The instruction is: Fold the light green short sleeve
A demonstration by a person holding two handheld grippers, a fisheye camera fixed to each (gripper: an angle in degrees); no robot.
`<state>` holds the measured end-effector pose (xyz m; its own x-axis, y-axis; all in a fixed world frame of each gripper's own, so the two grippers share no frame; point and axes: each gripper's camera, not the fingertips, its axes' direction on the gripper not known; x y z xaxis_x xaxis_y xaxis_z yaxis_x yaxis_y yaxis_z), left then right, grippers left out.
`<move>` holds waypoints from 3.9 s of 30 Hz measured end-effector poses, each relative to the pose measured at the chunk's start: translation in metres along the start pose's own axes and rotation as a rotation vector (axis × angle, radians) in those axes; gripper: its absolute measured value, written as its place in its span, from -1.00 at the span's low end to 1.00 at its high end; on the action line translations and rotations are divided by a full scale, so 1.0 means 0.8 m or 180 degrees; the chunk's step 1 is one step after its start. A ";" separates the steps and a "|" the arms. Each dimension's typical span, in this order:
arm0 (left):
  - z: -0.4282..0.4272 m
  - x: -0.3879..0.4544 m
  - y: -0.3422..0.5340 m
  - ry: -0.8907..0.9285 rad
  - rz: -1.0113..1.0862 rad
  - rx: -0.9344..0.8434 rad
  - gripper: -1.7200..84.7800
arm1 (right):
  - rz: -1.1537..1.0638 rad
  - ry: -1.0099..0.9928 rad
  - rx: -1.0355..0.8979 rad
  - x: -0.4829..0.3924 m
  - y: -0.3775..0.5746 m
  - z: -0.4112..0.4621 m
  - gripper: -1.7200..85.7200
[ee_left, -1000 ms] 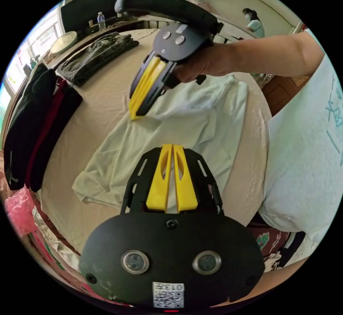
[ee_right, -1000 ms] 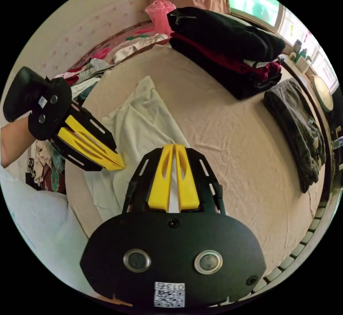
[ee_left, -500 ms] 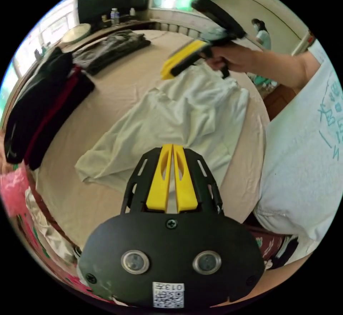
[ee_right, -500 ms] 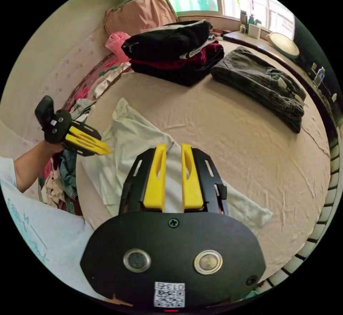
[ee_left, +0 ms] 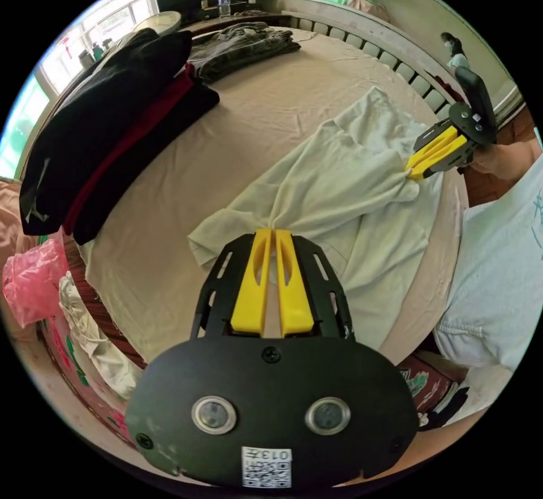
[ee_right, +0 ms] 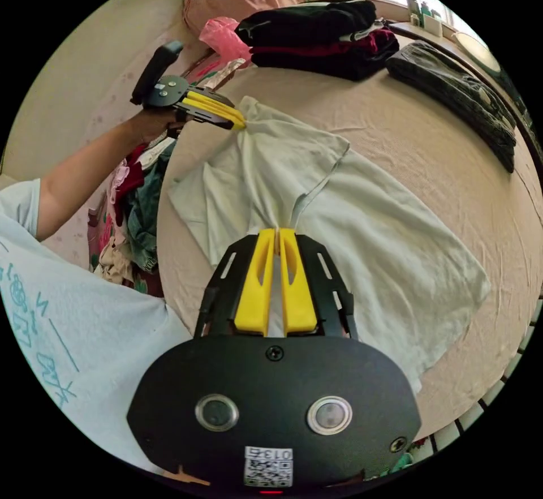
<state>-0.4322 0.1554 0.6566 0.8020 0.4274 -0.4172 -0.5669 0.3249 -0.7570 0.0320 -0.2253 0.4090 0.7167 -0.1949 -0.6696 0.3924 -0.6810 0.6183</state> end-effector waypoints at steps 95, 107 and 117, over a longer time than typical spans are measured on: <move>-0.003 0.311 -0.033 -0.0527 0.1768 0.0109 -0.95 | 0.0122 -0.0340 0.0289 0.000 0.061 0.025 -0.90; 0.005 0.264 -0.017 -0.0443 0.1832 -0.0059 -0.96 | -0.0263 -0.0334 0.0014 -0.026 0.093 0.027 -0.93; -0.013 0.147 0.009 -0.0848 0.0382 0.0242 -0.97 | -0.0788 0.0456 0.0590 -0.090 0.055 -0.009 -0.95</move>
<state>-0.3398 0.1992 0.5966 0.6566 0.6697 -0.3470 -0.6751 0.3167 -0.6663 0.0019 -0.2364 0.4871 0.6917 0.0844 -0.7173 0.4625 -0.8145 0.3502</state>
